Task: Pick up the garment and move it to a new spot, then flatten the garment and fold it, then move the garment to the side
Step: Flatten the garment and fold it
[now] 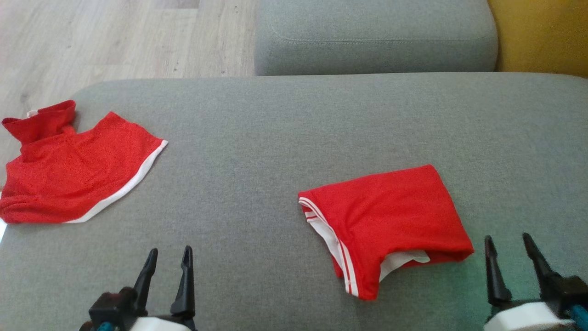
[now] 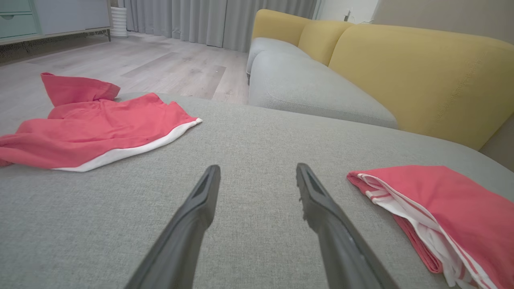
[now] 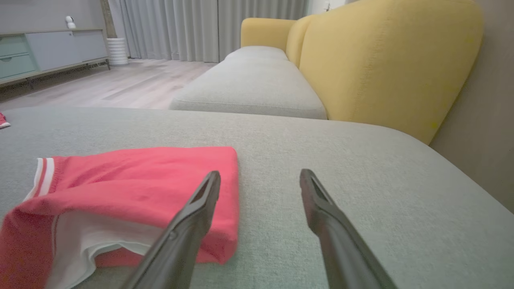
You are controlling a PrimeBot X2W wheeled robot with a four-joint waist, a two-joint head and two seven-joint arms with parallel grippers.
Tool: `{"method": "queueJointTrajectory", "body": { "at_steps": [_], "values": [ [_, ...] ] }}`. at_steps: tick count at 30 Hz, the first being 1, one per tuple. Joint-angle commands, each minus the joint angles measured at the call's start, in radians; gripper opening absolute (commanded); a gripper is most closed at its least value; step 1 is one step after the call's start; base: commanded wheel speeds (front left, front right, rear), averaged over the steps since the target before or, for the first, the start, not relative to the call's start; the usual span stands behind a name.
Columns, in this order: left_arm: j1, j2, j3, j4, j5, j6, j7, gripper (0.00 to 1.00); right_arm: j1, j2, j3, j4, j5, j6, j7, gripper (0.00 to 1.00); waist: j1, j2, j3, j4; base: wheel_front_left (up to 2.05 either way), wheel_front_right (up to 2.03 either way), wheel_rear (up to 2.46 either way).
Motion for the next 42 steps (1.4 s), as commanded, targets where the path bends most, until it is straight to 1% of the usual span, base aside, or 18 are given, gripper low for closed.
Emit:
{"method": "queueJointTrajectory", "body": {
  "at_steps": [1, 2, 3, 4, 5, 9, 14, 16, 19, 22, 27, 33, 36, 42],
  "values": [
    [-0.026, -0.005, 0.042, -0.026, 0.008, -0.002, -0.012, 1.00, -0.063, -0.007, 0.036, -0.026, -0.003, -0.001, -0.021, 1.00, 0.0000, 0.0000, 0.002, -0.002, 0.00, 0.00, 0.00],
    [-0.027, -0.005, 0.043, -0.027, 0.007, -0.002, -0.012, 1.00, -0.074, -0.005, 0.053, -0.024, 0.002, -0.001, -0.023, 0.73, 0.0000, 0.0000, 0.003, -0.003, 0.00, 0.00, 0.00],
    [-0.027, -0.005, 0.045, -0.028, 0.006, 0.000, -0.012, 1.00, -0.086, -0.004, 0.078, -0.021, 0.007, -0.001, -0.023, 0.35, 0.0000, 0.0000, 0.004, -0.005, 0.00, 0.00, 0.00],
    [-0.027, -0.005, 0.046, -0.030, 0.005, 0.001, -0.012, 1.00, -0.101, -0.005, 0.110, -0.018, 0.012, -0.001, -0.021, 0.04, 0.0000, 0.0000, 0.006, -0.008, 0.00, 0.00, 0.00],
    [-0.027, -0.005, 0.046, -0.032, 0.003, 0.003, -0.012, 1.00, -0.119, -0.007, 0.145, -0.013, 0.016, -0.001, -0.011, 0.00, 0.0000, 0.0000, 0.009, -0.011, 0.00, 0.00, 0.00],
    [-0.033, -0.005, 0.039, -0.032, 0.003, 0.002, -0.012, 1.00, -0.218, -0.012, 0.291, 0.024, 0.033, -0.001, 0.050, 0.00, 0.0000, 0.0000, 0.022, -0.021, 0.00, 0.00, 0.00],
    [-0.056, -0.005, 0.023, -0.028, 0.004, 0.000, -0.012, 1.00, -0.341, -0.006, 0.449, 0.118, 0.067, -0.001, 0.130, 0.00, 0.0000, 0.0000, 0.041, -0.017, 0.00, 0.00, 0.00],
    [-0.064, -0.005, 0.013, -0.024, 0.005, -0.001, -0.012, 1.00, -0.368, -0.011, 0.498, 0.159, 0.081, -0.001, 0.158, 0.00, 0.0000, 0.0000, 0.046, -0.008, 0.00, 0.00, 0.00],
    [-0.073, -0.005, 0.001, -0.023, 0.000, 0.002, -0.012, 1.00, -0.380, -0.028, 0.544, 0.206, 0.112, -0.001, 0.195, 0.00, 0.0000, 0.0000, 0.051, 0.006, 0.00, 0.00, 0.00],
    [-0.070, -0.005, -0.002, -0.026, -0.005, 0.009, -0.012, 1.00, -0.364, -0.045, 0.563, 0.230, 0.136, -0.001, 0.223, 0.00, 0.0000, 0.0000, 0.054, 0.012, 0.00, 0.00, 0.00],
    [-0.060, -0.005, 0.000, -0.030, -0.009, 0.016, -0.012, 1.00, -0.319, -0.053, 0.554, 0.259, 0.137, -0.001, 0.256, 0.00, 0.0000, 0.0000, 0.060, 0.004, 0.00, 0.00, 0.00],
    [-0.069, -0.005, -0.006, -0.029, -0.007, 0.019, -0.012, 1.00, -0.269, -0.018, 0.561, 0.313, 0.111, -0.001, 0.314, 0.00, 0.0000, 0.0000, 0.061, -0.017, 0.00, 0.00, 0.00],
    [-0.072, -0.005, -0.004, -0.029, -0.005, 0.018, -0.012, 1.00, -0.263, -0.001, 0.560, 0.320, 0.099, -0.001, 0.308, 0.00, 0.0000, 0.0000, 0.060, -0.025, 0.00, 0.00, 0.00],
    [-0.075, -0.005, -0.002, -0.026, -0.001, 0.014, -0.012, 1.00, -0.285, 0.041, 0.551, 0.341, 0.090, -0.001, 0.257, 0.00, 0.0000, 0.0000, 0.058, -0.043, 0.00, 0.00, 0.00]
  ]
}}
